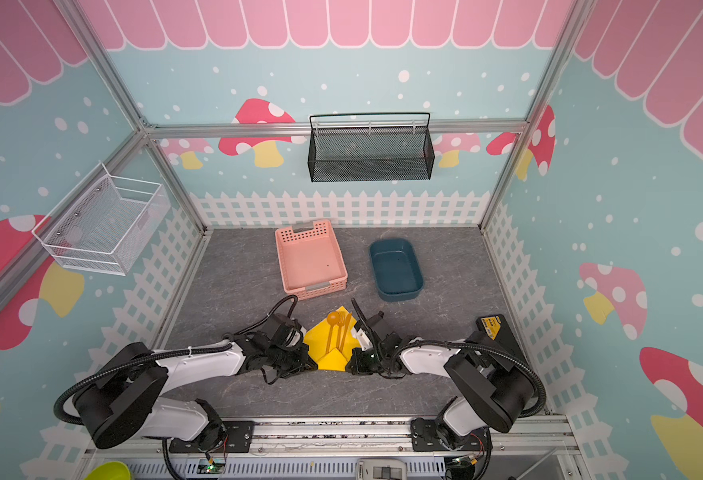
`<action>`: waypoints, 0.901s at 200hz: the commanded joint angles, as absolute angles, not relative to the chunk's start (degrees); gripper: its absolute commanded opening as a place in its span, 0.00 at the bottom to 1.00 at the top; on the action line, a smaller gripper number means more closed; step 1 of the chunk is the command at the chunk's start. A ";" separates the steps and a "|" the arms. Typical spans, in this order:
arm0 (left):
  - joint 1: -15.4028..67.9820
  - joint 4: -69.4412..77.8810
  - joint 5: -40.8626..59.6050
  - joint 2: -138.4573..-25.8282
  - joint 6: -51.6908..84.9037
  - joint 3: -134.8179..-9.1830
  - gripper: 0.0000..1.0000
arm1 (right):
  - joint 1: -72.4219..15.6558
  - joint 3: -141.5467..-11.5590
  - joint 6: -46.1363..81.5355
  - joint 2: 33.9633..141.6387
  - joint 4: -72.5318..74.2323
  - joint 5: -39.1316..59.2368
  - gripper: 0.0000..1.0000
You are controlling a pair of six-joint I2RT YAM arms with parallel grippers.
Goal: Place the utensils on the paper napkin and roll it up
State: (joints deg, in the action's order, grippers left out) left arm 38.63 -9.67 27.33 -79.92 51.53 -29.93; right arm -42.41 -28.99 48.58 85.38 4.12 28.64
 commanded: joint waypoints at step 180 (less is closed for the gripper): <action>39.86 -13.47 29.53 -87.44 47.02 -37.53 0.04 | -41.57 -27.20 48.08 86.48 1.85 27.43 0.00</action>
State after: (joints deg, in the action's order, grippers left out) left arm 39.51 -13.67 28.53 -86.59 47.70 -36.42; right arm -42.04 -28.82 48.42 85.38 4.34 29.15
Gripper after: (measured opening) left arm 0.055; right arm 0.043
